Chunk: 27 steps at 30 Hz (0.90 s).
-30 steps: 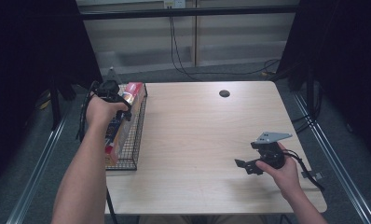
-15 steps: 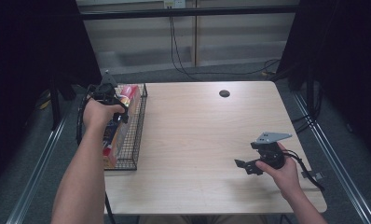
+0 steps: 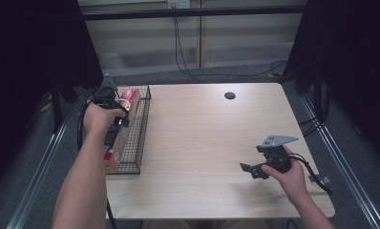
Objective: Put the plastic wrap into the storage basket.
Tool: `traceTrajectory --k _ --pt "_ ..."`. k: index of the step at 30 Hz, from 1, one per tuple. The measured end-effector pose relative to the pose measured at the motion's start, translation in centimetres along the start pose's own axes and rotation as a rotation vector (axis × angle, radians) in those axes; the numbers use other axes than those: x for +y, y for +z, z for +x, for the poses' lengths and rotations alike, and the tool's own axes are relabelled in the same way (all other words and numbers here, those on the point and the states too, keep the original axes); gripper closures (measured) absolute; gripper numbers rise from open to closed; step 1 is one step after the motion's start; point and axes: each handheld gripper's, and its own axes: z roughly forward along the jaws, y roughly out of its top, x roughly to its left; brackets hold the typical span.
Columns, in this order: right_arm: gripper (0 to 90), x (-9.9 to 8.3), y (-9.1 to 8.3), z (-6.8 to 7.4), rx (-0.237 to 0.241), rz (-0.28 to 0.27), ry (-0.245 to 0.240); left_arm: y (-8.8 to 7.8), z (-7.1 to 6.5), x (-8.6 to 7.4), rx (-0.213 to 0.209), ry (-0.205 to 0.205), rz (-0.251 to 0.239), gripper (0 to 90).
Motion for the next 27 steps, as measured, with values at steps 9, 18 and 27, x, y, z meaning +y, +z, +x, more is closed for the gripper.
traceTrajectory --k 9,18,27 --pt "5.4 0.1 0.1 0.3 0.000 0.002 -0.018 0.8 0.4 -0.3 0.005 -0.028 0.012 43.4" --pt "5.4 0.1 0.1 0.3 -0.003 0.006 -0.025 1.4 0.6 -0.5 0.017 -0.039 0.007 43.3" --pt "5.4 0.1 0.1 0.3 0.000 0.008 -0.024 1.9 1.1 -0.6 0.010 -0.058 0.003 43.3"
